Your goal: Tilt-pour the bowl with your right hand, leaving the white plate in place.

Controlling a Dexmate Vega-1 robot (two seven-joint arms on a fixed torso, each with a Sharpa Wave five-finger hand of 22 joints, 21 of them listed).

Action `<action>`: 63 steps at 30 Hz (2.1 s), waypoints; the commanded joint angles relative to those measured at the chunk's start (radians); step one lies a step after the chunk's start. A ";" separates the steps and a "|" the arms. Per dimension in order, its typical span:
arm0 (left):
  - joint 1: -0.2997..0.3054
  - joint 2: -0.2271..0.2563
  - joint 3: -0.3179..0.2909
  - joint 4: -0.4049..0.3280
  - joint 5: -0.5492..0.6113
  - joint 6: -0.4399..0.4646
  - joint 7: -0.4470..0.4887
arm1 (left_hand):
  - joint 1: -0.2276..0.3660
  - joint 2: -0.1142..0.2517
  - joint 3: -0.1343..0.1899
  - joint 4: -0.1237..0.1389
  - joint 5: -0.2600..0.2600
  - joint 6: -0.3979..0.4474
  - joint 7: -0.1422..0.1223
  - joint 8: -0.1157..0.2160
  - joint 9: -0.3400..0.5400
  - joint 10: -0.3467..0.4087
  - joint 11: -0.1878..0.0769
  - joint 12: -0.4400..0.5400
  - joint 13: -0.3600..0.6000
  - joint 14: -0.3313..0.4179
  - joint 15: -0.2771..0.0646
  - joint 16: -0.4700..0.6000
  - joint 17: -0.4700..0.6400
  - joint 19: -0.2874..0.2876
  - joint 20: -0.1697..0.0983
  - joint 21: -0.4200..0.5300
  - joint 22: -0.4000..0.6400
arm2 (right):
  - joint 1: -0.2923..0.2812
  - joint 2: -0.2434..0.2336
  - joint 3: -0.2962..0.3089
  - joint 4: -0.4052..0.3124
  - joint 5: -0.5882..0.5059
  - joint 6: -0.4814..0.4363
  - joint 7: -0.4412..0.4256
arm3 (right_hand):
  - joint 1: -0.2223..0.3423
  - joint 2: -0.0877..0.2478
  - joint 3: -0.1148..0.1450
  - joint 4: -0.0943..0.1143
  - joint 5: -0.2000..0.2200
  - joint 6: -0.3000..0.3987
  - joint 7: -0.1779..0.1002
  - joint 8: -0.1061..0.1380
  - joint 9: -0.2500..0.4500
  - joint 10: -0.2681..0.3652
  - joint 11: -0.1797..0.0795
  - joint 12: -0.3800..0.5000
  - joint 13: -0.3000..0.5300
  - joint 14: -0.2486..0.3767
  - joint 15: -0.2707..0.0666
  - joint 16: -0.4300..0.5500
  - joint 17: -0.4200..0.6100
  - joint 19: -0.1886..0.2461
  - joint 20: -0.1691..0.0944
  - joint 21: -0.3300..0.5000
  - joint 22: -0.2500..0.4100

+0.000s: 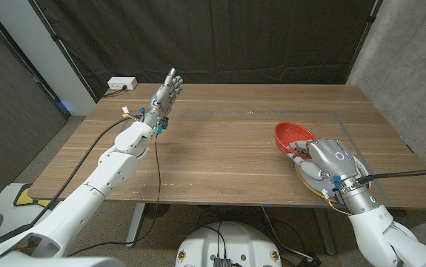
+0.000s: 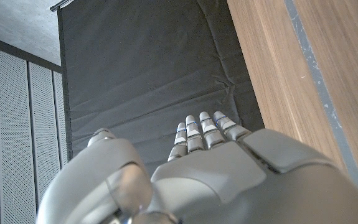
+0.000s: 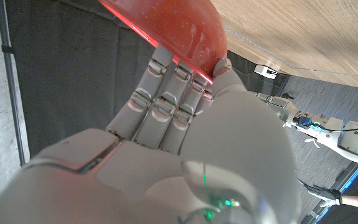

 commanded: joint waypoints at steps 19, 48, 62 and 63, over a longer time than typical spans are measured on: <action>-0.073 -0.006 0.062 0.028 0.055 0.016 -0.056 | 0.005 0.003 -0.009 -0.001 -0.004 0.009 0.000 -0.002 0.003 0.006 0.004 -0.005 0.004 0.007 0.002 0.000 0.002 0.003 0.001 -0.004 0.003 | -0.062 0.101 0.103 0.050 0.081 0.137 -0.054 | 0.037 0.036 -0.007 0.005 0.003 0.021 -0.025 0.005 0.004 0.000 -0.003 0.003 0.007 0.005 -0.001 -0.014 0.000 -0.014 -0.085 0.017 -0.005; -0.108 -0.046 0.089 0.045 0.099 0.006 -0.034 | 0.006 0.001 -0.016 -0.001 -0.005 0.012 -0.004 -0.002 0.003 0.007 0.001 -0.005 0.004 0.012 -0.001 0.001 0.001 0.002 0.002 -0.004 0.003 | -0.035 0.193 0.120 0.143 0.325 0.305 -0.077 | 0.041 0.041 -0.008 0.006 0.004 0.019 -0.023 0.002 0.007 -0.002 -0.001 -0.005 0.009 0.004 -0.002 -0.020 0.000 -0.023 -0.086 0.032 -0.015; -0.117 -0.065 0.098 0.062 0.101 0.016 -0.027 | 0.007 0.003 -0.018 -0.001 -0.005 0.013 -0.004 -0.002 0.003 0.008 0.000 -0.005 0.004 0.012 0.001 0.001 0.001 0.001 0.004 -0.005 0.003 | -0.015 0.249 0.126 0.165 0.403 0.346 -0.090 | 0.042 0.040 -0.010 0.006 0.003 0.018 -0.020 0.001 0.009 -0.001 0.002 -0.008 0.011 0.007 -0.001 -0.021 0.001 -0.025 -0.085 0.040 -0.020; -0.118 -0.066 0.099 0.063 0.102 0.015 -0.028 | 0.007 0.003 -0.018 -0.001 -0.005 0.014 -0.004 -0.002 0.003 0.008 0.001 -0.005 0.004 0.011 0.001 0.001 0.001 0.001 0.004 -0.005 0.003 | -0.016 0.253 0.127 0.167 0.411 0.352 -0.091 | 0.041 0.040 -0.010 0.006 0.003 0.017 -0.020 0.000 0.009 0.000 0.002 -0.008 0.010 0.007 -0.001 -0.021 0.001 -0.025 -0.085 0.041 -0.020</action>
